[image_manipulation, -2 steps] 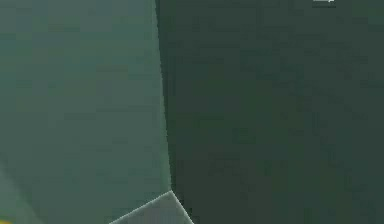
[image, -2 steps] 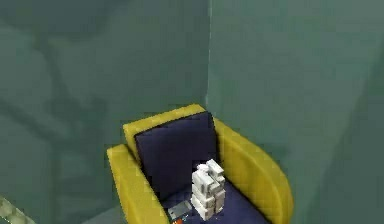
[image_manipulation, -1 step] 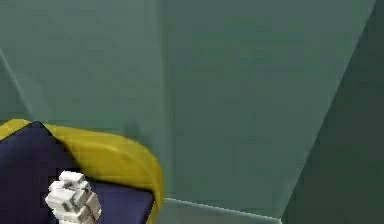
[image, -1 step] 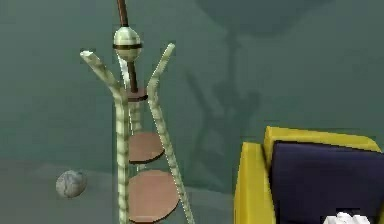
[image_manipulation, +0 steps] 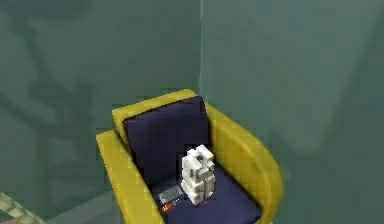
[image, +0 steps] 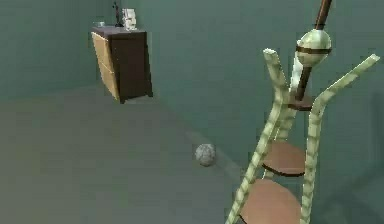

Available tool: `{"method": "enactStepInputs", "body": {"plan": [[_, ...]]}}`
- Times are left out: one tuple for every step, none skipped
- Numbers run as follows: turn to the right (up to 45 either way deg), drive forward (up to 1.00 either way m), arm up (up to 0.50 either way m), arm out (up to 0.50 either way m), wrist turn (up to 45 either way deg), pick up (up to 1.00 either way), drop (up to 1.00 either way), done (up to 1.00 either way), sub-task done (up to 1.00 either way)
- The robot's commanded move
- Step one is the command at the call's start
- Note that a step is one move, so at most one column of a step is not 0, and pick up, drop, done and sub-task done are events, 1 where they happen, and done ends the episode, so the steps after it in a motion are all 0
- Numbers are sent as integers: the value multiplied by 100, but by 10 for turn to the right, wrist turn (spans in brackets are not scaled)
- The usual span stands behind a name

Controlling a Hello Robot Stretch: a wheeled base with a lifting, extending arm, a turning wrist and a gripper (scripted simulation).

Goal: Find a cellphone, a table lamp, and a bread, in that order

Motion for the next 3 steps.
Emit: {"method": "enactStepInputs", "body": {"plan": [[-420, 0, 0, 0, 0, 0, 0, 0, 0], [0, 95, 0, 0, 0, 0, 0, 0, 0], [-360, 0, 0, 0, 0, 0, 0, 0, 0]]}}
